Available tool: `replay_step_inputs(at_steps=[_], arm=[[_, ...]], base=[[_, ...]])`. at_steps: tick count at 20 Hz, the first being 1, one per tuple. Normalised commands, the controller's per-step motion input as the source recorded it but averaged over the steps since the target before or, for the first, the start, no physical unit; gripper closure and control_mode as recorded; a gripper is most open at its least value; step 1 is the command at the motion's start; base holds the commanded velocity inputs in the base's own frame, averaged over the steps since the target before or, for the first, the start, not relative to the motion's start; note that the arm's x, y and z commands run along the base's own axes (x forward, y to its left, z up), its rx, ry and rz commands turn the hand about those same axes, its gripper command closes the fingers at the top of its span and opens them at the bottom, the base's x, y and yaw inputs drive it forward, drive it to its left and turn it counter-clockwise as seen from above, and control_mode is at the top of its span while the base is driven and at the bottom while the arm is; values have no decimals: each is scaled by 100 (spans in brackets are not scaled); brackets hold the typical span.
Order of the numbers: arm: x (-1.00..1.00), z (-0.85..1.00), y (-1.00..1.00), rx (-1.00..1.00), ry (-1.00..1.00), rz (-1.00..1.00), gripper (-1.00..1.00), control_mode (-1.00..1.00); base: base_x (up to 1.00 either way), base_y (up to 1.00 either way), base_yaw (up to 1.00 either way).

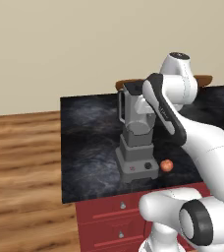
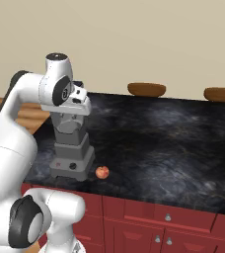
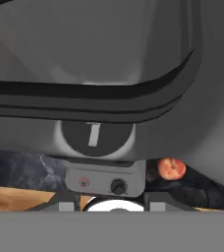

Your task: Open the blender lid, put the peach in the blender, close the lid, and start the blender.

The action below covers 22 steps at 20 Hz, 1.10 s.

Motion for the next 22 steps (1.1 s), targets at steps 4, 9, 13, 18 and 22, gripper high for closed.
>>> replay_step_inputs(at_steps=[4,9,13,18,22], arm=[[-17,0,0,0,-5,-1,-100,-100],[-35,16,-3,0,-14,-14,-100,-100],[-44,55,-3,0,-10,-16,-100,-100],[-52,53,3,4,-16,-5,-100,-100],[-11,55,0,23,-22,1,-100,-100]], base=[[0,0,0],[0,0,0],[0,0,0],[0,0,0],[0,0,0]])
